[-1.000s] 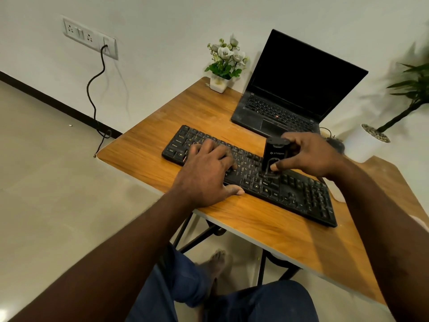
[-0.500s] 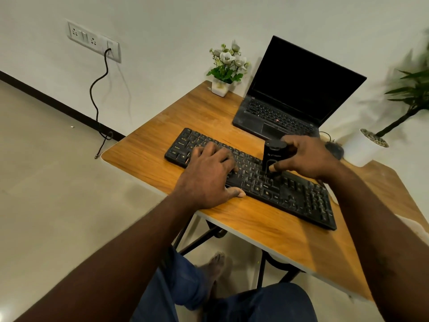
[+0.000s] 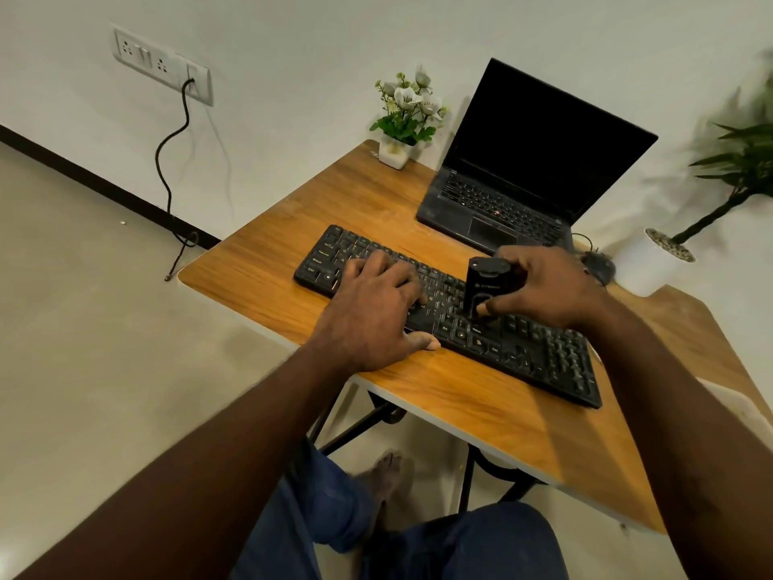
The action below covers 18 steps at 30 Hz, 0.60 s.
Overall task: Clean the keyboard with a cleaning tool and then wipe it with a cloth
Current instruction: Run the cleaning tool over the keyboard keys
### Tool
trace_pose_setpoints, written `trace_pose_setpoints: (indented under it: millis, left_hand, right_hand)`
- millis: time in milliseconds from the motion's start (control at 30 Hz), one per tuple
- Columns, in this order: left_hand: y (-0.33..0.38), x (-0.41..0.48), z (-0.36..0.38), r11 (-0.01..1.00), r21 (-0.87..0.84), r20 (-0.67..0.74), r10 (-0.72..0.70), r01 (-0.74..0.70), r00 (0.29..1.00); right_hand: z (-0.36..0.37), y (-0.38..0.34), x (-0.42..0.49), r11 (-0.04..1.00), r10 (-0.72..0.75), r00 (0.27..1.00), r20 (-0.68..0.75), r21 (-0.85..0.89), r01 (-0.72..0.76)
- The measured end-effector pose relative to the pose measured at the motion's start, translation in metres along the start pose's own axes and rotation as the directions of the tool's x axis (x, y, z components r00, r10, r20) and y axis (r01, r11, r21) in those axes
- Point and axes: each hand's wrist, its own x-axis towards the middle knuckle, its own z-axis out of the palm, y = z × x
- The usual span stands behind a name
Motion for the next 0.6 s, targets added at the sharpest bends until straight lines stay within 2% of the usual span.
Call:
trace_pose_setpoints:
  millis: [67,200,300,333,467,500,533,600]
  left_hand:
    - [-0.001,0.001,0.001,1.0,0.008,-0.003,-0.002,0.002,1.0]
    - [-0.001,0.0,0.001,1.0,0.015,0.0,-0.006,0.006,1.0]
    - [-0.002,0.0,0.001,1.0,0.011,-0.003,-0.003,0.003,1.0]
    - [-0.002,0.0,0.001,1.0,0.011,-0.002,-0.002,0.002,1.0]
    - [-0.002,0.0,0.001,1.0,0.019,-0.002,-0.001,0.001,1.0]
    - [-0.002,0.0,0.002,1.0,0.015,-0.008,0.0,0.0,1.0]
    - [-0.002,-0.001,0.002,1.0,0.012,-0.012,0.001,-0.001,1.0]
    - [-0.001,-0.001,0.001,1.0,0.019,-0.007,0.0,0.0,1.0]
  right_hand:
    - [-0.003,-0.001,-0.003,0.999,-0.022,0.996,0.088,0.034,0.02]
    - [0.003,0.002,-0.007,1.0,-0.018,0.998,-0.066,0.004,0.018]
    - [-0.001,-0.002,-0.009,0.998,-0.011,0.997,0.073,0.064,0.007]
    - [-0.005,-0.003,-0.008,0.996,-0.022,0.996,0.081,0.084,0.016]
    - [0.001,0.001,0.011,1.0,-0.016,0.978,-0.209,-0.013,0.013]
    - [0.005,0.0,0.015,1.0,0.003,0.973,-0.232,-0.015,-0.007]
    - [0.009,0.0,0.018,1.0,0.022,0.979,-0.203,0.002,-0.022]
    - [0.008,0.0,0.016,0.999,0.022,0.998,-0.054,0.048,-0.02]
